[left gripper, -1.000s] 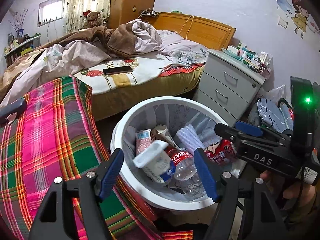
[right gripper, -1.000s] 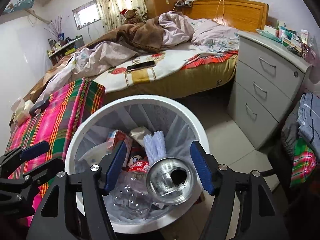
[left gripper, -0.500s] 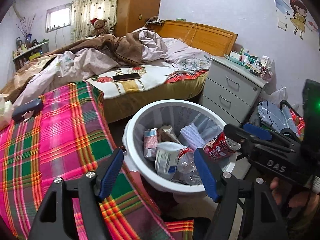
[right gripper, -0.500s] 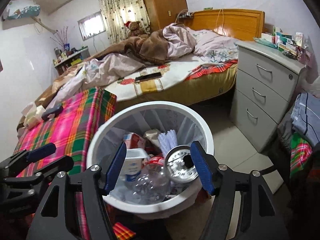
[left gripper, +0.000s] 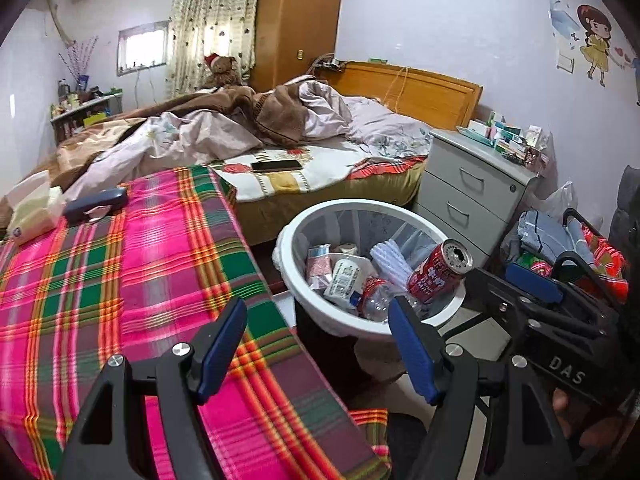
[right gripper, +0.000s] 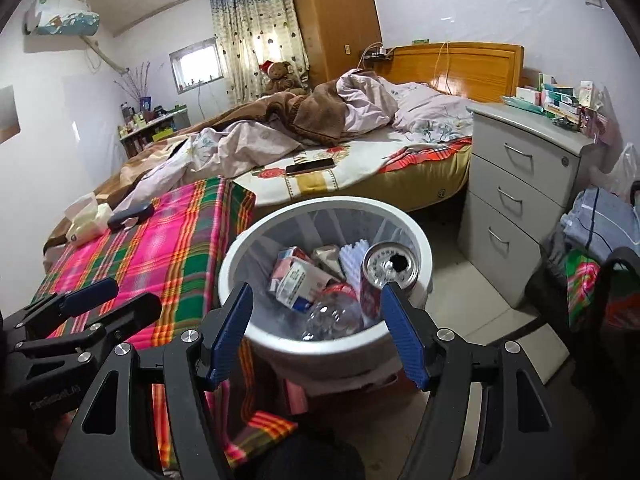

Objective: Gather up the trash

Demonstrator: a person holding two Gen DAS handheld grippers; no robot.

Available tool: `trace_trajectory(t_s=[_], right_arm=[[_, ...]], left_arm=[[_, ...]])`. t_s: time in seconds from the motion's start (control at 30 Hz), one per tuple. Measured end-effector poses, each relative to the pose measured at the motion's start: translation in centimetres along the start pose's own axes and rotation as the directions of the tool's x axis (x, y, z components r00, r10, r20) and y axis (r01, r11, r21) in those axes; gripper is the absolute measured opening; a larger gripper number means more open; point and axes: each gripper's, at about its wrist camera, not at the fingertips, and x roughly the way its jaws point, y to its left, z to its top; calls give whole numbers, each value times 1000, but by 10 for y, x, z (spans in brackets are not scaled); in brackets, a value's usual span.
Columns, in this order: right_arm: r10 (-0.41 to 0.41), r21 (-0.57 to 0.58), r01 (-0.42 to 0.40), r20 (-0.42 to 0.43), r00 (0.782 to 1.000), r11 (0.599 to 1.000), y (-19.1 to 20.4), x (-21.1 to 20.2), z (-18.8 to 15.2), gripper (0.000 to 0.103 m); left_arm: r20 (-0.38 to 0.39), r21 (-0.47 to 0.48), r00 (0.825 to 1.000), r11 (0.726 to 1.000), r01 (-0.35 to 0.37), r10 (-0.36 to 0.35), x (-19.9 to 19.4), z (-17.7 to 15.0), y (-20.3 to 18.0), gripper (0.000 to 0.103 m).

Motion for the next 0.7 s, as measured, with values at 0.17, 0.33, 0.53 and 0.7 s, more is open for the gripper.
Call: trace_trajectory(t_s=[0.17,0.33,0.53,0.7], right_arm=[[-9,-16,10,40,999,1000,8,-16,-11,68],[13,-22,-12,55,998,1000,16,-24,-21,68],[59,-43,-56,67,996,998,29,-30,-30,68],[97,-64,-92,71,993,994,39,-32,-37,68]], left_arm=[[27,-41,1000,999,-9,10,-18,-10,9,75],[68,-14,989,991,-133,133,-36,-24,10,75],[79,-48,982,985,-167,170,-54,-41,20,75],[78,-59,971,973,-223,227,-63,-55,24,75]])
